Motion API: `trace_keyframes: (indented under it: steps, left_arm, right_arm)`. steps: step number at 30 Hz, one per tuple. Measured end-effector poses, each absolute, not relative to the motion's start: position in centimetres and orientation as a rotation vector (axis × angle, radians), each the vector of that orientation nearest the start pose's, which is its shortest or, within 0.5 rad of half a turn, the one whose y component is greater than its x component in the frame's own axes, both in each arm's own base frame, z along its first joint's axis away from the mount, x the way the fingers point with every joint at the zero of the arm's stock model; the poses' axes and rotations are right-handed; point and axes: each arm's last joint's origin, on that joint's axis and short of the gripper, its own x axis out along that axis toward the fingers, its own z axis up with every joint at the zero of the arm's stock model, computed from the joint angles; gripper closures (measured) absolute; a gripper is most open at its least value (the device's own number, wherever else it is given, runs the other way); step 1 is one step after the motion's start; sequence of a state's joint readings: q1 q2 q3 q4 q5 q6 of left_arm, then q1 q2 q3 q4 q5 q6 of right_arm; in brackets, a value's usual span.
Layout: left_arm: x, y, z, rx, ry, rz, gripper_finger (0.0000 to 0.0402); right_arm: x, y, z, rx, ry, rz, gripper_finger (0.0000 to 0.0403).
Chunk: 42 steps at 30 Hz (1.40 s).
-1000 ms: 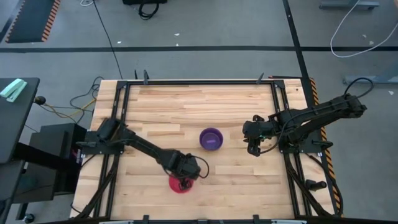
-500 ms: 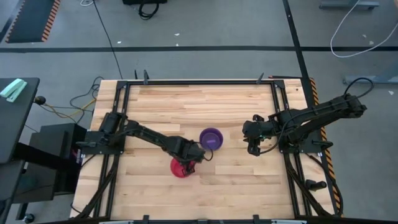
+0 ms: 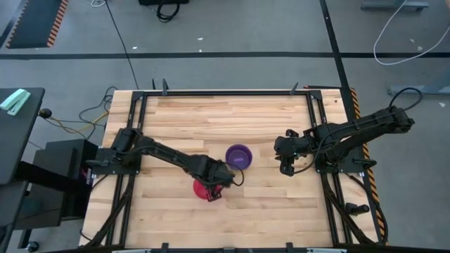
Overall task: Nest bowls inside each other
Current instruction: Stack the pink bowl on the violet bowl
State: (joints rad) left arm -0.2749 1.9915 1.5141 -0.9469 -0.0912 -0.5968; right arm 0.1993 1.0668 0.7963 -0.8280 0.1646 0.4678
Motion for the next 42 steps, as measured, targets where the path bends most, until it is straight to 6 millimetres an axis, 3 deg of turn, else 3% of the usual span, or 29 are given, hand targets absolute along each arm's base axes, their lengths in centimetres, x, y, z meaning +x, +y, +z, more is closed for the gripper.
trace_keyframes:
  steps: [6, 11, 18, 29, 42]
  left_arm:
    - [36.4, -8.2, 19.8, -0.218, 1.500, 0.426, 0.0351]
    - [36.4, -6.8, 19.7, -0.231, 1.531, 0.436, 0.0351]
    - [37.0, -7.1, 19.6, -0.257, 1.505, 0.334, 0.0349]
    - [37.1, -7.0, 19.6, -0.260, 1.498, 0.323, 0.0315]
    - [37.6, -6.8, 19.6, -0.263, 1.461, 0.287, 0.0320]
  right_arm:
    - [18.6, 3.3, 24.1, 0.222, 1.059, -0.220, 0.0312]
    - [18.6, 3.3, 24.1, 0.222, 1.059, -0.220, 0.0312]
    - [18.6, 3.3, 24.1, 0.216, 1.059, -0.216, 0.0312]
    - [18.6, 3.3, 24.1, 0.216, 1.060, -0.216, 0.0312]
    - [18.6, 3.3, 24.1, 0.213, 1.060, -0.215, 0.0312]
